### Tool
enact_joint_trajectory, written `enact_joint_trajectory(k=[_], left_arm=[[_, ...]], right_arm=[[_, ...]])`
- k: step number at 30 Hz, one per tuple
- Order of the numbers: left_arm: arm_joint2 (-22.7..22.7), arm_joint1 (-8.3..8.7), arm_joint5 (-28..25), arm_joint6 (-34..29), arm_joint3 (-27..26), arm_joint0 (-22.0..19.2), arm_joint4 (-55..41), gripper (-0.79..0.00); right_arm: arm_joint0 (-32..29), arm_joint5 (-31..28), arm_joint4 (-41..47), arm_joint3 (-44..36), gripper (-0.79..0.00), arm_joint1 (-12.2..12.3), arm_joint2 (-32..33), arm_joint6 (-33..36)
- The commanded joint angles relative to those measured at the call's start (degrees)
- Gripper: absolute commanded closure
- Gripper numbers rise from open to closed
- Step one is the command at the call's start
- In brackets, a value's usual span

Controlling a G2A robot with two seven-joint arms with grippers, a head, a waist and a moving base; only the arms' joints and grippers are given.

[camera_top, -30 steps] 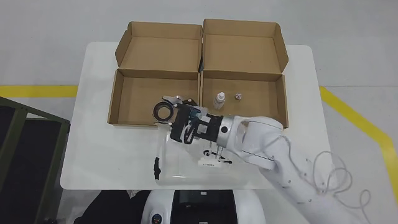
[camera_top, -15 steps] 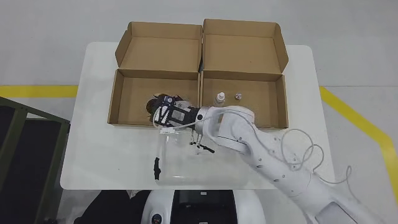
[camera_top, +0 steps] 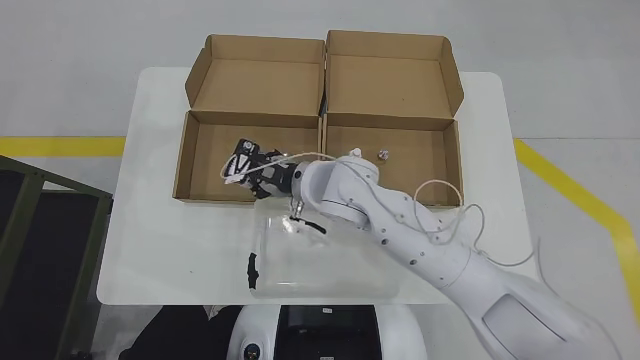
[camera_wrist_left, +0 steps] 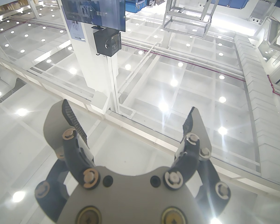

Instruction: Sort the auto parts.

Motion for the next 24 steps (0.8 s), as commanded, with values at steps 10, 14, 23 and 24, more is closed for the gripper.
enact_joint_trajectory(k=[10,14,23,24], left_arm=[[0.0,0.0,0.0,0.0,0.0,0.0,0.0,-0.785],[0.0,0.0,0.0,0.0,0.0,0.0,0.0,-0.785],[0.0,0.0,0.0,0.0,0.0,0.0,0.0,-0.785],[0.0,0.0,0.0,0.0,0.0,0.0,0.0,-0.785]], right_arm=[[2.74,1.09,1.35,9.04,0.0,-3.46,-2.5,0.34],[3.15,1.44,1.3,10.69,0.0,-4.34,-2.77,0.79],[3.62,1.03,1.29,13.8,-0.129,-5.91,-2.78,1.22],[3.64,0.95,1.26,14.13,-0.142,-6.05,-2.75,1.17]])
